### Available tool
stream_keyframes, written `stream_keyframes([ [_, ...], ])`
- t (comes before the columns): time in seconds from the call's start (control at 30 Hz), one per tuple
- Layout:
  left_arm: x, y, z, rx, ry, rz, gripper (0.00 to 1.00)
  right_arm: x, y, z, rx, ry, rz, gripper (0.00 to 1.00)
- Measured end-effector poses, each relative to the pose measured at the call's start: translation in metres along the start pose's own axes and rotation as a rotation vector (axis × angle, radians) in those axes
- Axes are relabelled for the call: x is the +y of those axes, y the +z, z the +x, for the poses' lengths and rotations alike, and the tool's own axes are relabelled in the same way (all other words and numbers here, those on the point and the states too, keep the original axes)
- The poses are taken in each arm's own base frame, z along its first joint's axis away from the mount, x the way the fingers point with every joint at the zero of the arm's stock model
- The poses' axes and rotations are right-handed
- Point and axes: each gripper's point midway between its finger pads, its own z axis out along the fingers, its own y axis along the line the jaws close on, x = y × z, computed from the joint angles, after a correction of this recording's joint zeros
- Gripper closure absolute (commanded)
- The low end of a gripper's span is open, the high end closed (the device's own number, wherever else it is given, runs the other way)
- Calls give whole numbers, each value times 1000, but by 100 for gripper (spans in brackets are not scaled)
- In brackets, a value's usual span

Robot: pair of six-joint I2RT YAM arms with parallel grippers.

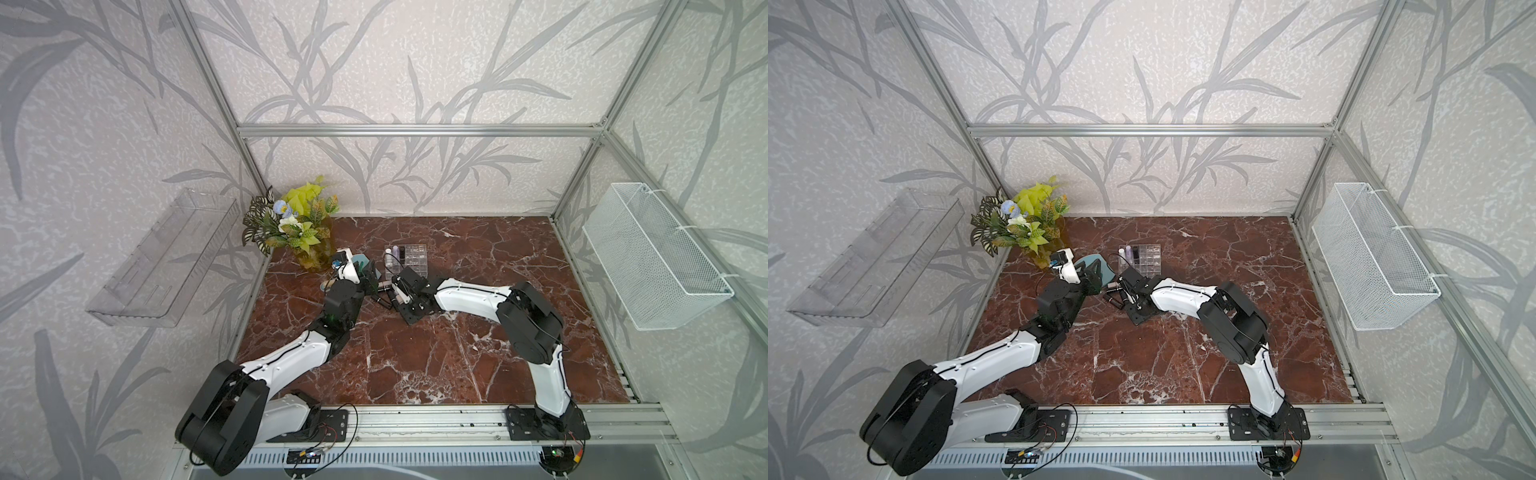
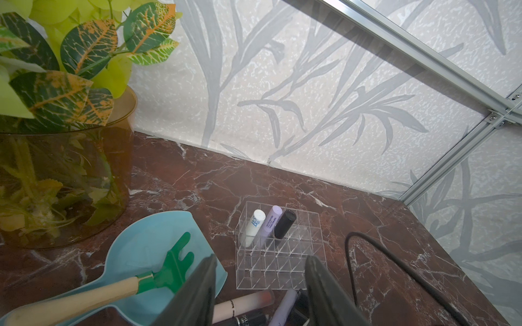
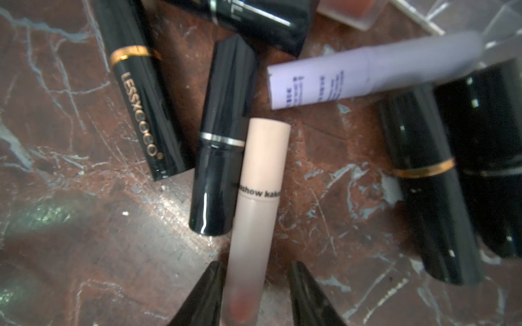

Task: Arrange the lipsticks in the organizer
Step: Pick up the lipstick at the center of the board.

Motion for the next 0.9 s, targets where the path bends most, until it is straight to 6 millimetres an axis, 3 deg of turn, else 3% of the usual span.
stream_keyframes([
  [0.5, -2, 2, 6, 19, 5, 13, 48, -2, 1, -3, -5, 3, 15, 79],
  [0.67, -11, 9, 20, 76, 28, 63, 29, -12, -6, 10, 2, 5, 53, 79],
  [0.9, -36, 9, 27, 116, 47, 204, 20, -31, -45, 28, -49, 31, 100, 79],
])
